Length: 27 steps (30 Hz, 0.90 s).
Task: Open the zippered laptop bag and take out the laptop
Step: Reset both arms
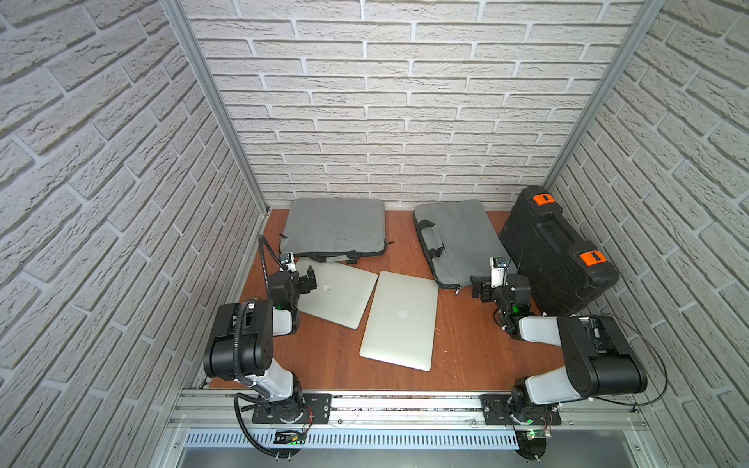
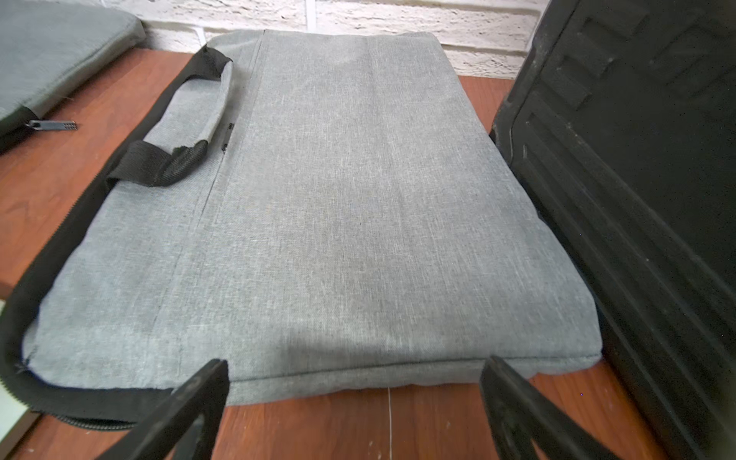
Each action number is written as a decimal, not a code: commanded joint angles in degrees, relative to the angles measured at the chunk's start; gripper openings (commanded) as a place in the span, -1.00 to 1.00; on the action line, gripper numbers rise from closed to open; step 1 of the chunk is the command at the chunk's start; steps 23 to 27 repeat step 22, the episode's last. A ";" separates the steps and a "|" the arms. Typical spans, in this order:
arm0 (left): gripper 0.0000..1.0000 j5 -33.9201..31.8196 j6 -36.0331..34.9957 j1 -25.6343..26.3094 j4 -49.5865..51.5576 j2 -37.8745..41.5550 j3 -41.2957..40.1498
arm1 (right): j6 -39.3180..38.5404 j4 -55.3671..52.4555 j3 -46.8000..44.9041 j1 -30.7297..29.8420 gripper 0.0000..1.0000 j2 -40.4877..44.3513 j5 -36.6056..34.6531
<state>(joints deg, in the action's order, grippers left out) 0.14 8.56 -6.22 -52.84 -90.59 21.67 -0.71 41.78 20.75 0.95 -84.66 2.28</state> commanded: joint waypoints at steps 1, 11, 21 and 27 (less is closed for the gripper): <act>0.97 0.65 -1.07 -0.21 -0.71 0.67 0.04 | 1.22 2.81 1.50 -0.32 0.99 0.37 2.12; 0.97 -1.46 -2.40 1.42 0.47 0.65 0.61 | 1.03 2.84 1.45 -0.51 0.99 0.39 1.69; 0.97 -2.44 -2.71 2.00 0.54 0.72 0.65 | 0.97 2.76 1.48 -0.63 0.99 0.38 1.59; 0.97 -2.39 -2.75 1.99 0.55 0.76 0.66 | 0.97 2.78 1.46 -0.69 0.99 0.37 1.61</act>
